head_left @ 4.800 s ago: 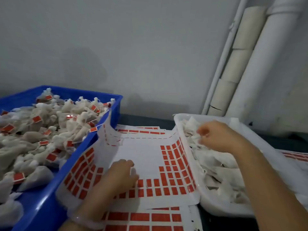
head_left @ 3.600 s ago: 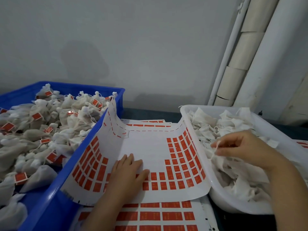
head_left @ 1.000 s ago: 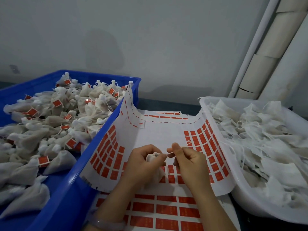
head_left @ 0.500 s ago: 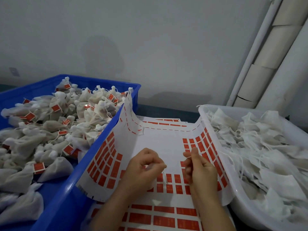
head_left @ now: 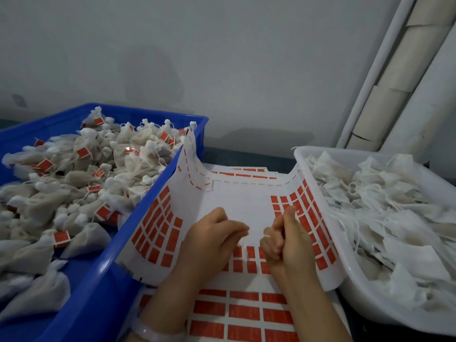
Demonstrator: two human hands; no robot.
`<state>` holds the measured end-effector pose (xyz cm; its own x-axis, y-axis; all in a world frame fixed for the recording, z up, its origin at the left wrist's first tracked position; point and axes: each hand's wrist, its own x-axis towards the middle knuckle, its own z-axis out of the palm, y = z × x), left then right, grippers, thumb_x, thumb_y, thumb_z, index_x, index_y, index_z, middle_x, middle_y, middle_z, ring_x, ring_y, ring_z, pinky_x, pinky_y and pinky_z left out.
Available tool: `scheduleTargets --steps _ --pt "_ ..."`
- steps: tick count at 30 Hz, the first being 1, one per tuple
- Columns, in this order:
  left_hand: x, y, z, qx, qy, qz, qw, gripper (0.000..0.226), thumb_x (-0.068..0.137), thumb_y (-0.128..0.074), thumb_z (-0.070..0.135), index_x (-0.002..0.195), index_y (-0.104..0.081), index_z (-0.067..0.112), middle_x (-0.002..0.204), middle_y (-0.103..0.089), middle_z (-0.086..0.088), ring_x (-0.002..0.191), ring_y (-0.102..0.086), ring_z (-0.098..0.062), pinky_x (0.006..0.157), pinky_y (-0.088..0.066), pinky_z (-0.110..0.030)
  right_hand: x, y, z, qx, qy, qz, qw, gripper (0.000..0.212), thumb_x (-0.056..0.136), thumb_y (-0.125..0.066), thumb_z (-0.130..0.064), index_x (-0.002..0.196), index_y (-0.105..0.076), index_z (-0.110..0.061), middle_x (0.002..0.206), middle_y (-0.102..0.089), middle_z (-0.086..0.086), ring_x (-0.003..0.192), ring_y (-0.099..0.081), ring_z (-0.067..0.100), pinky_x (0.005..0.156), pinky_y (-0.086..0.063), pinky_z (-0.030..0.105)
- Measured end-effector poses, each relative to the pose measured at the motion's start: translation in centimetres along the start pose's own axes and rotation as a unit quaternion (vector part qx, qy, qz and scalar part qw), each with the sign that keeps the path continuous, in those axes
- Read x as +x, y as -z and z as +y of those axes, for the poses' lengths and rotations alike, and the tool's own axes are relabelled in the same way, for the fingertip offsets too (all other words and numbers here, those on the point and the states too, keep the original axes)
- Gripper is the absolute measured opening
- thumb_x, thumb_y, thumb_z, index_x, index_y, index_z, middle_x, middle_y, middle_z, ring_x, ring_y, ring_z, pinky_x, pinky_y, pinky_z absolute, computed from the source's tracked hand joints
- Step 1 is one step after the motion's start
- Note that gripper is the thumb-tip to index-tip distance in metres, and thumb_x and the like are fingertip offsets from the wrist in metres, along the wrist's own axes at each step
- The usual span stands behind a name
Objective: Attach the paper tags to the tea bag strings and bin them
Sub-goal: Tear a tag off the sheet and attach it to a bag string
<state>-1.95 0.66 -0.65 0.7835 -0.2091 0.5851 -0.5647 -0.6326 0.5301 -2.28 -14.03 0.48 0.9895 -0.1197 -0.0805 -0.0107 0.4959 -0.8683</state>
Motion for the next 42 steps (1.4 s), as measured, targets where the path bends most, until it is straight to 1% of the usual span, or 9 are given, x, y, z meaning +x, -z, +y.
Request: scheduleTargets --steps 5,9,14,18,21,25,31,35,42 --pt "-0.5 -0.5 0.6 -0.151 0.097 -0.004 0.984 0.024 0.083 -0.047 0.042 0.087 -0.064 0.026 0.077 -0.063 0.023 0.075 -0.064 0.000 0.069 -0.050 -0.009 -0.2 0.2 -0.2 0.004 -0.011 -0.043 0.999 0.037 0.078 -0.050 -0.045 0.055 -0.062 -0.018 0.046 -0.046 0.003 0.036 -0.037 0.009 0.038 -0.034 0.016" --pt "0.0 -1.0 0.5 -0.239 0.195 0.020 0.951 0.018 0.080 -0.062 0.038 0.076 -0.066 0.021 0.070 -0.068 0.005 0.069 -0.067 -0.010 0.066 -0.057 -0.024 -0.7 -0.4 0.6 -0.059 -0.016 -0.114 0.992 0.039 0.081 -0.046 -0.047 0.056 -0.060 -0.020 0.046 -0.044 0.001 0.037 -0.036 0.009 0.038 -0.032 0.017" --pt "0.0 -0.5 0.2 -0.321 0.195 0.004 0.927 0.017 0.078 -0.070 0.001 0.078 -0.069 0.018 0.075 -0.071 0.003 0.072 -0.069 -0.013 0.063 -0.053 -0.018 -1.0 -0.6 1.0 -0.202 0.069 -0.068 0.975 0.038 0.079 -0.045 -0.052 0.062 -0.066 -0.026 0.053 -0.060 -0.003 0.044 -0.049 0.005 0.043 -0.039 0.014" --pt "-0.1 0.1 0.2 -0.338 0.177 -0.077 0.921 0.022 0.082 -0.059 -0.011 0.076 -0.062 0.010 0.069 -0.070 0.004 0.069 -0.070 -0.013 0.062 -0.053 -0.019 -0.8 -0.4 1.4 -0.375 0.246 0.000 0.894 0.027 0.079 -0.039 -0.055 0.081 -0.061 -0.038 0.077 -0.063 -0.025 0.080 -0.058 -0.008 0.068 -0.040 -0.001" --pt "-0.3 0.3 0.2 -0.328 0.148 -0.114 0.926 0.031 0.079 -0.057 -0.016 0.070 -0.055 0.013 0.065 -0.065 0.007 0.061 -0.065 -0.010 0.057 -0.051 -0.017 -0.3 -0.1 1.4 -0.388 0.210 -0.055 0.896 0.026 0.080 -0.040 -0.052 0.093 -0.059 -0.042 0.100 -0.057 -0.031 0.093 -0.055 -0.010 0.075 -0.044 0.001" --pt "-0.6 0.5 0.2 -0.332 0.129 -0.094 0.930 0.031 0.077 -0.063 -0.014 0.067 -0.056 0.014 0.070 -0.067 0.007 0.068 -0.067 -0.012 0.061 -0.053 -0.017 -0.1 0.2 1.5 -0.338 0.135 -0.095 0.927 0.033 0.076 -0.042 -0.051 0.085 -0.066 -0.030 0.077 -0.069 -0.016 0.076 -0.067 0.005 0.058 -0.053 0.016" --pt "-0.3 -0.1 0.3 -0.112 0.017 -0.032 0.993 0.023 0.072 -0.071 -0.007 0.074 -0.074 0.016 0.078 -0.069 0.014 0.072 -0.065 -0.004 0.065 -0.053 -0.014 0.0 -0.1 1.7 -0.310 0.202 0.028 0.929 0.032 0.078 -0.040 -0.050 0.064 -0.059 -0.028 0.059 -0.063 -0.023 0.063 -0.061 -0.007 0.050 -0.043 0.004" --pt "-0.1 -0.8 0.5 0.011 -0.046 -0.011 0.999 0.019 0.067 -0.079 -0.003 0.077 -0.076 0.013 0.083 -0.073 0.001 0.070 -0.066 -0.008 0.065 -0.056 -0.017 0.0 -0.4 2.4 -0.288 0.220 0.090 0.927 0.037 0.077 -0.039 -0.053 0.065 -0.061 -0.026 0.060 -0.063 -0.021 0.064 -0.061 -0.004 0.051 -0.044 0.005" --pt "-0.3 -1.1 0.9 0.069 -0.035 -0.011 0.997 0.017 0.065 -0.082 0.007 0.078 -0.076 0.016 0.090 -0.074 -0.002 0.069 -0.070 -0.015 0.062 -0.053 -0.020 -0.2 -0.3 2.3 -0.292 0.233 0.103 0.922 0.039 0.074 -0.037 -0.058 0.065 -0.061 -0.029 0.064 -0.064 -0.021 0.066 -0.061 -0.004 0.053 -0.045 0.006"
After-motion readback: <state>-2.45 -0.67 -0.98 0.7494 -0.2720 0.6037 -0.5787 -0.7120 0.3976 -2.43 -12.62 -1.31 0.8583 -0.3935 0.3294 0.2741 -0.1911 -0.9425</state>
